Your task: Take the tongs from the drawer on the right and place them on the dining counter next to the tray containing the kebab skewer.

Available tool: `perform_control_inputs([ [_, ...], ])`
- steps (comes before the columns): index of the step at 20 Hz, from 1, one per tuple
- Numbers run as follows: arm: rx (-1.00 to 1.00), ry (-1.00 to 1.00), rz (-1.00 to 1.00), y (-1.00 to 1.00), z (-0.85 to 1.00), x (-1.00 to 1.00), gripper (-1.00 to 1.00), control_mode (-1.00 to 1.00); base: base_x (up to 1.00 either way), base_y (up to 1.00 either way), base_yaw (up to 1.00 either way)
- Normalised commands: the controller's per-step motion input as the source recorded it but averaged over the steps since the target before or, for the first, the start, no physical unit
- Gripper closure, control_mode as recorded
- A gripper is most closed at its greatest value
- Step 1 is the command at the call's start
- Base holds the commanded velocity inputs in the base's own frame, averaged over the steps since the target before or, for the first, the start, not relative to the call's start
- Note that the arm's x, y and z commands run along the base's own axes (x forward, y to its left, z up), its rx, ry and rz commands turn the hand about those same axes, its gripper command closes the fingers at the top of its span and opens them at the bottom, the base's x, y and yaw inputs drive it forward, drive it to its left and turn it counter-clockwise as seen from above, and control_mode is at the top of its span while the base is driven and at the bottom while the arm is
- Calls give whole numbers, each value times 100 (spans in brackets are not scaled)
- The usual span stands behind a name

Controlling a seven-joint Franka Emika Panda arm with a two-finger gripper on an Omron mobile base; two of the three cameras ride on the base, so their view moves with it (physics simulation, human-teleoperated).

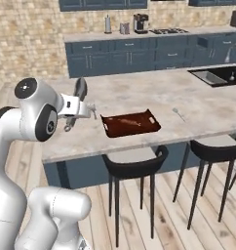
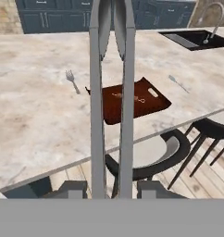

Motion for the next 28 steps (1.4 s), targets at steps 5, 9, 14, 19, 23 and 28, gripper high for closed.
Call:
perform_control_inputs([
  [5,0,0,0,0,0,0,100,100,-7,-38,35],
  [9,0,0,0,0,0,0,100,100,0,-35,34],
  [14,0,0,0,0,0,0,100,100,0,-36,29],
  [19,0,0,0,0,0,0,100,100,-2,-44,28],
  [23,0,0,0,0,0,0,100,100,-9,-50,25],
  [28,0,0,0,0,0,0,100,100,0,-55,17],
])
